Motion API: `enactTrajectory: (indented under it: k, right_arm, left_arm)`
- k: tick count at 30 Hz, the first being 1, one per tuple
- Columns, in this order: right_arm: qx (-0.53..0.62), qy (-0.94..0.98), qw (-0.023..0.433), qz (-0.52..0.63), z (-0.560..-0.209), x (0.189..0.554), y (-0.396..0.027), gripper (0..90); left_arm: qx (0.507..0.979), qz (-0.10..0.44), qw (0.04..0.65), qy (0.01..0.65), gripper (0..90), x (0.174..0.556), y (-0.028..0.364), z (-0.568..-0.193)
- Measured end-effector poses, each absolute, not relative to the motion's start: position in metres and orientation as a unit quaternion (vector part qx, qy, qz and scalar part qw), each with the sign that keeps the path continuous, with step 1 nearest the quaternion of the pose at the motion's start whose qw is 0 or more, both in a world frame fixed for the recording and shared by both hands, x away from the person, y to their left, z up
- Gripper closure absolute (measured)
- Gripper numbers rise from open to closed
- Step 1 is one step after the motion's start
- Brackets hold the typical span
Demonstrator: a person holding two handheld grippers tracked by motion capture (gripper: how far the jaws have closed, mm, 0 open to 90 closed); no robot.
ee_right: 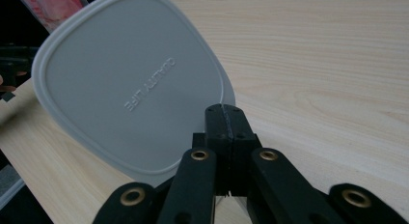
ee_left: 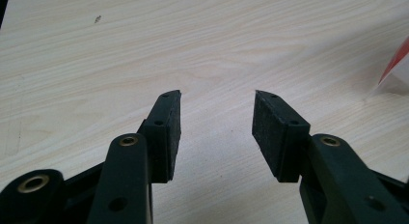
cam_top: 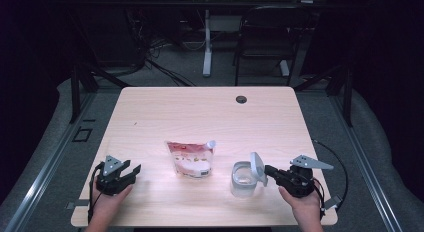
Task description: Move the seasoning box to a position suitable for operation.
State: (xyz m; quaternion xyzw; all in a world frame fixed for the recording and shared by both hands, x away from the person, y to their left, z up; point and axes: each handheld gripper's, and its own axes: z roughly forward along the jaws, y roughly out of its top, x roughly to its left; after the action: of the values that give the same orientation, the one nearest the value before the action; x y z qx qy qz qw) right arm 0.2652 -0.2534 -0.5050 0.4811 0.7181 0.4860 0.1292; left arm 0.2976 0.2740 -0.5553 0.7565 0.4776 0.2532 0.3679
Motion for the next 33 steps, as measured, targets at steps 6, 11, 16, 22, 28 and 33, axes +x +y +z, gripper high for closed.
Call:
enactTrajectory:
  k: [6, 11, 16, 22, 28, 33]
  right_arm:
    - [0.497, 0.706, 0.107, 0.493, -0.5075, 0.267, -0.2557, 90.0]
    - [0.507, 0.701, 0.091, 0.494, -0.511, 0.2692, -0.2582, 90.0]
    - [0.51, 0.699, 0.083, 0.494, -0.5149, 0.2722, -0.2598, 90.0]
    - [0.51, 0.701, 0.088, 0.491, -0.5154, 0.2723, -0.2594, 90.0]
    - [0.512, 0.704, 0.103, 0.482, -0.5149, 0.2714, -0.2598, 90.0]
    - [0.513, 0.709, 0.127, 0.468, -0.514, 0.268, -0.26, 89.6]
  left_arm:
    - [0.756, 0.253, 0.369, 0.478, 53.3, 0.2975, 0.2739, -0.5552]
    - [0.755, 0.253, 0.369, 0.479, 53.3, 0.2974, 0.2735, -0.5553]
    - [0.757, 0.255, 0.367, 0.476, 53.3, 0.2973, 0.2732, -0.5552]
    - [0.758, 0.257, 0.367, 0.475, 53.3, 0.2971, 0.2728, -0.5552]
    - [0.757, 0.258, 0.367, 0.475, 53.3, 0.297, 0.2728, -0.5552]
    - [0.756, 0.256, 0.369, 0.477, 53.3, 0.2973, 0.2728, -0.5544]
